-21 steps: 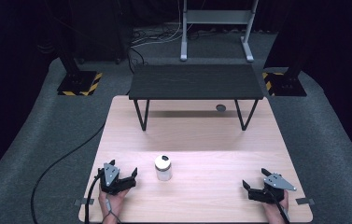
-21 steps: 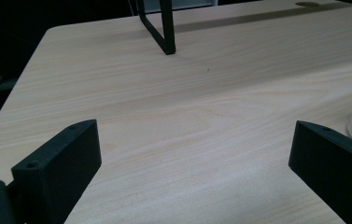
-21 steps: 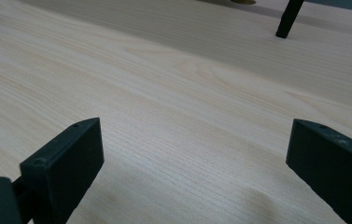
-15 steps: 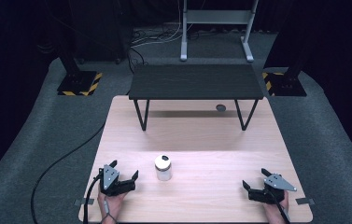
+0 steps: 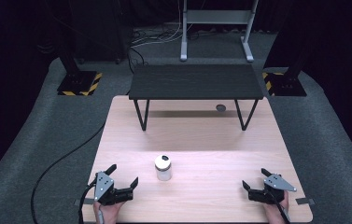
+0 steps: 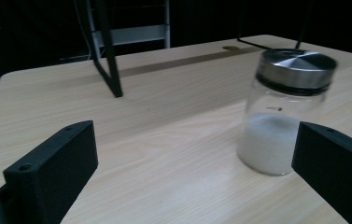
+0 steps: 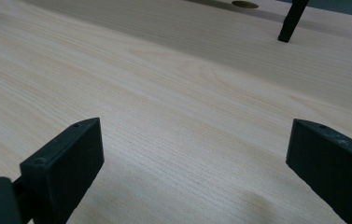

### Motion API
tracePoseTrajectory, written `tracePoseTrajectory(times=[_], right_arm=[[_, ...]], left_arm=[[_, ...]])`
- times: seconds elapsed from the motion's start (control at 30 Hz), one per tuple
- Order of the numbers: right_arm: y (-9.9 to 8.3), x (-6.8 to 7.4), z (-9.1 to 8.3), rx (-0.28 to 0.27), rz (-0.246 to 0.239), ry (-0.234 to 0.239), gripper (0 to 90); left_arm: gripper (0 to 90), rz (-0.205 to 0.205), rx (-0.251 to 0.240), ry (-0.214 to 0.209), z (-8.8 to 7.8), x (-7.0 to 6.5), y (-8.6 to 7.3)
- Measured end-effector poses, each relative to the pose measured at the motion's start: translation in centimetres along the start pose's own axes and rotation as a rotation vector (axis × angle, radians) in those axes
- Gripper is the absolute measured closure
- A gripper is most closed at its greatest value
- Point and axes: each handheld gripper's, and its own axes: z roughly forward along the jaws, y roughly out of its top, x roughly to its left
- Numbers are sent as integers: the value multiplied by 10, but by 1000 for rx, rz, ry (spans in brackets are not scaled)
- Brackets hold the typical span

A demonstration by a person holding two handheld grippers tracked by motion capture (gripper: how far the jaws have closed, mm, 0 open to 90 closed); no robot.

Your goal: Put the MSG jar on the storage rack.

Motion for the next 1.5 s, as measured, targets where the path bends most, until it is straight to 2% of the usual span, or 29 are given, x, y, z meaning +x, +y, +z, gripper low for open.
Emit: tracePoseTrajectory(times=[0.03,0.1,0.13,0.2,0.3,0.57,0.77,0.97,1.13,1.17,1.2,1.23,1.27,1.33,1.5], right_arm=[[0,0,0,0,0,0,32],[0,0,0,-2,2,0,33],[0,0,0,-1,1,1,33],[0,0,0,0,0,1,33],[0,0,0,-2,1,2,33],[-1,0,0,-3,-2,2,33],[-1,0,-1,-5,-5,2,34],[-2,0,-1,-8,-8,2,34],[-2,0,-1,-9,-11,2,34],[-2,0,-1,-10,-12,1,34],[-2,0,-1,-10,-12,1,34],[-2,0,-1,-10,-12,1,34],[-2,0,-1,-10,-13,0,35],[-2,1,-1,-10,-14,0,37],[-2,1,-1,-10,-16,-1,38]], left_arm=[[1,0,0,0,0,0,0],[1,3,-8,-39,7,-7,0],[1,3,-8,-39,7,-7,0],[1,12,-2,-76,17,-16,2],[1,23,13,-102,29,-23,3],[1,17,58,-130,58,-35,5],[1,-7,78,-108,75,-42,4],[2,-8,99,-91,88,-48,1],[2,-24,93,-70,97,-55,0],[5,-30,96,-78,99,-54,1],[44,-30,93,-78,100,-55,0],[251,-6,92,-45,101,-62,-1],[308,-6,96,-31,102,-64,1],[311,3,99,-25,104,-66,2],[313,-7,103,-16,101,-66,2]])
